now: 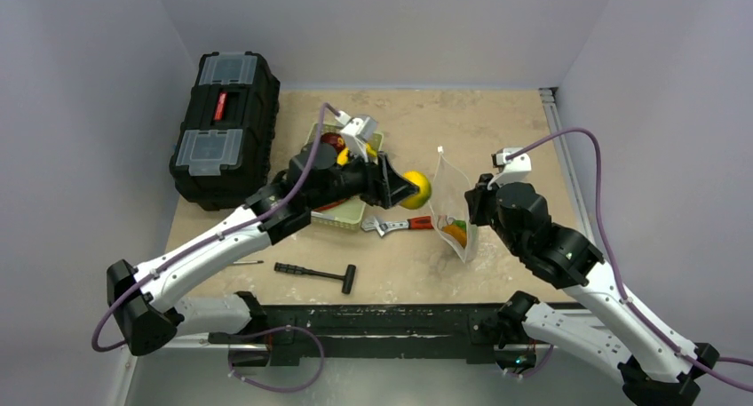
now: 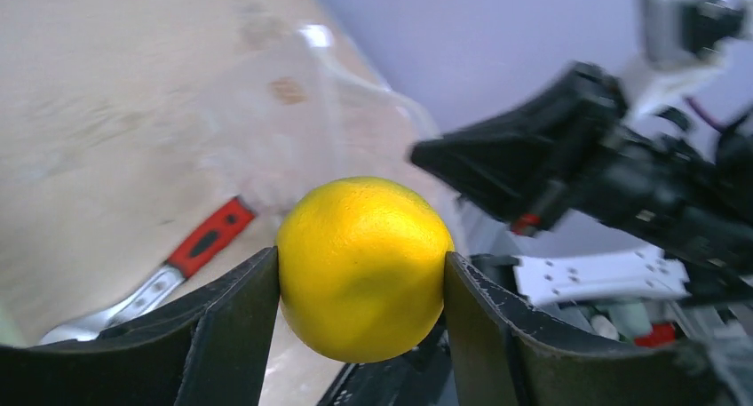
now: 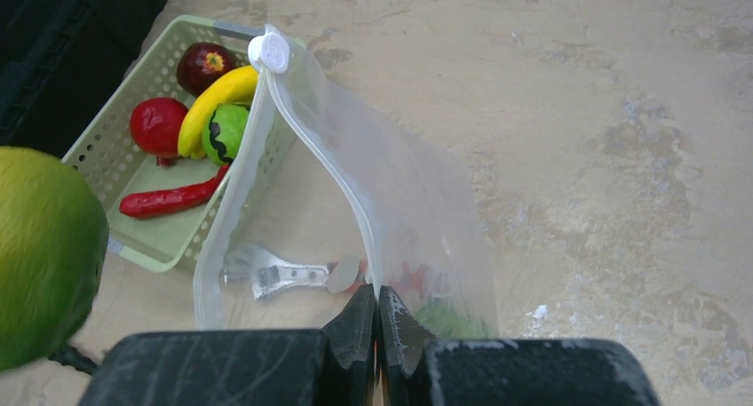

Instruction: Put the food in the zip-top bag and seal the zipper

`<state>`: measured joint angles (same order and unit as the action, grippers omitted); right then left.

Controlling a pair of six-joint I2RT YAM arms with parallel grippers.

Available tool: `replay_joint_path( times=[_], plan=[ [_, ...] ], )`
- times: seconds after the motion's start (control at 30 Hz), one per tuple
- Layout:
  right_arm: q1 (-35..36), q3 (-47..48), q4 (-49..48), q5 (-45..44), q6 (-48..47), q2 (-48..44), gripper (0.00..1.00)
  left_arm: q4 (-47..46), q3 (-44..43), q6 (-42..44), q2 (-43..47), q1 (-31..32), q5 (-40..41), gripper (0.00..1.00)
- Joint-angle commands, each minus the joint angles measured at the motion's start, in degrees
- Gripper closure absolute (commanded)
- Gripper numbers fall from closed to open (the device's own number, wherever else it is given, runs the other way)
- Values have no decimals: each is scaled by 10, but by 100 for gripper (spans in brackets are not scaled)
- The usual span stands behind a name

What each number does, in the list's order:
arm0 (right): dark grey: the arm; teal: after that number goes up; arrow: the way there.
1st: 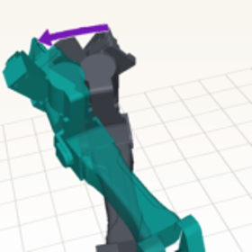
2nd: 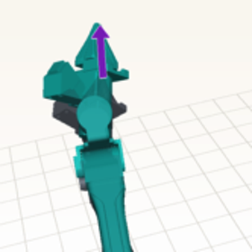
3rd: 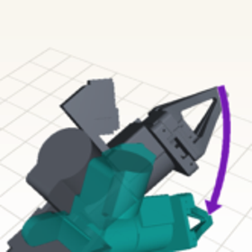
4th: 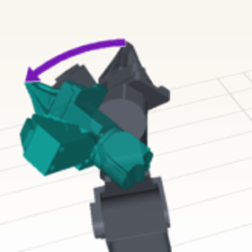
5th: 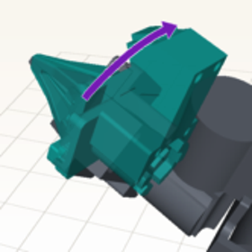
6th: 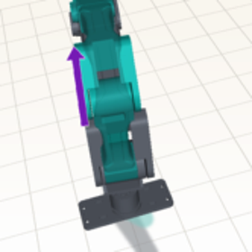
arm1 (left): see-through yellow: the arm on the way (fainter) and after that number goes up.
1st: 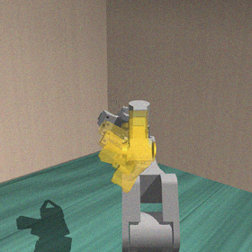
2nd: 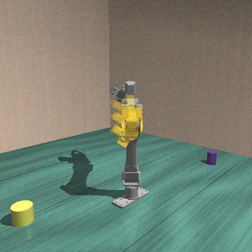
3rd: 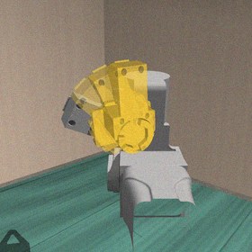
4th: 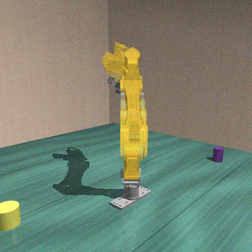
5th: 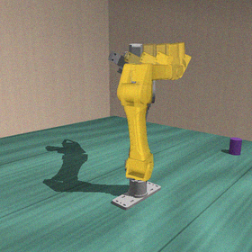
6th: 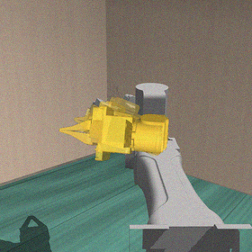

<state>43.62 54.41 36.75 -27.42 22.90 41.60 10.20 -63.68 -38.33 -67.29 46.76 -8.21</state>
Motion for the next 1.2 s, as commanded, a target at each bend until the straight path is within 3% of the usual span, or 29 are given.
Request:
replay_joint_path(
  times=[0.0,0.3,0.5,0.77,0.9,1.17],
  plan=[
    [3,7,-21,1,-7,-7,100,-176,-39,23,-44,71,-75,63],
    [3,16,-9,-7,-7,-15,100,-113,-127,28,-168,102,-39,63],
    [3,17,-8,-6,-8,-17,100,-103,-131,37,-195,102,-5,63],
    [3,10,-16,7,-12,-17,100,-20,-168,43,-213,102,65,59],
    [3,12,-18,11,-13,-15,100,-17,-178,28,-227,103,92,37],
    [3,16,-14,12,-14,-8,100,-19,-180,24,-221,103,99,11]
  ],
)
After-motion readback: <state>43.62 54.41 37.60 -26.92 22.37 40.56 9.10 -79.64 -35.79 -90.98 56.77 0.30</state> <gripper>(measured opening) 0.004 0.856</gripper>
